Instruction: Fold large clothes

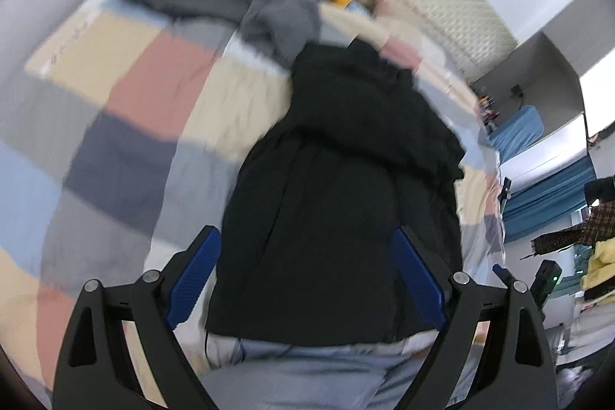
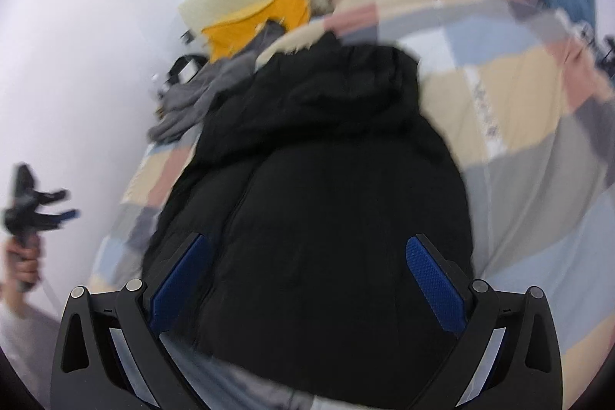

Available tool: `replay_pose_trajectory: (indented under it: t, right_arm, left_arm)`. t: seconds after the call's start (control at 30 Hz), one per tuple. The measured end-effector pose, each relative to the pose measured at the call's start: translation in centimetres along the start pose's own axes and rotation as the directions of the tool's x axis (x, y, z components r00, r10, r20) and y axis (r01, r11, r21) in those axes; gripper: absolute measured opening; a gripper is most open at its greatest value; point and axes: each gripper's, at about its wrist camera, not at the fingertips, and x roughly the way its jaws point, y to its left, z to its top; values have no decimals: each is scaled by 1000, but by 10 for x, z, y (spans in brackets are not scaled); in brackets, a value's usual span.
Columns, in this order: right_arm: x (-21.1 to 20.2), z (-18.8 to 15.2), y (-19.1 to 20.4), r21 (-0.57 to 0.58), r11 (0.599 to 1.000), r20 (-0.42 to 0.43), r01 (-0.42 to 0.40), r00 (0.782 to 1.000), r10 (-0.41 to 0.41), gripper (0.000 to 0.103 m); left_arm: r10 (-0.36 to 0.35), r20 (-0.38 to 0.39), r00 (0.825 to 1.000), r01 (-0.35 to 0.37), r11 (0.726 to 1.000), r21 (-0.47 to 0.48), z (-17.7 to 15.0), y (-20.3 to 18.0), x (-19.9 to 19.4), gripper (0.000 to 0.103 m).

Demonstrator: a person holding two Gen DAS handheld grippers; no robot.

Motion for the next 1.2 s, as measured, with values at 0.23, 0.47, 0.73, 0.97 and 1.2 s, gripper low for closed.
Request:
replay_pose_trajectory:
  t: [0.23,0.47,0.73,0.97,1.2]
  right_arm:
    - [2,-33,-38,-79,996,-243,48,968,-66,103]
    - [7,-61,-96,96,995,-348,15,937,19,103]
    - [21,-71,-113,74,997,-394,-15,918,43,86]
    - [42,-69,-97,34,994,-417,-100,903,105,76]
    - [61,-70,-124,111,983,-422,-145,889,179,80]
  left_arm:
    - [18,-123,992,-22,999,-24,-30,34,39,91]
    - [-24,-224,974,16,999,-37,-47,53,71,91]
    - [-8,-257,966,15,1000,23,-58,70,88,91]
    - [-50,-244,968,63,997,47,-63,89,91,72]
    - [-201,-307,930,211,978,-2,-68,100,112,71]
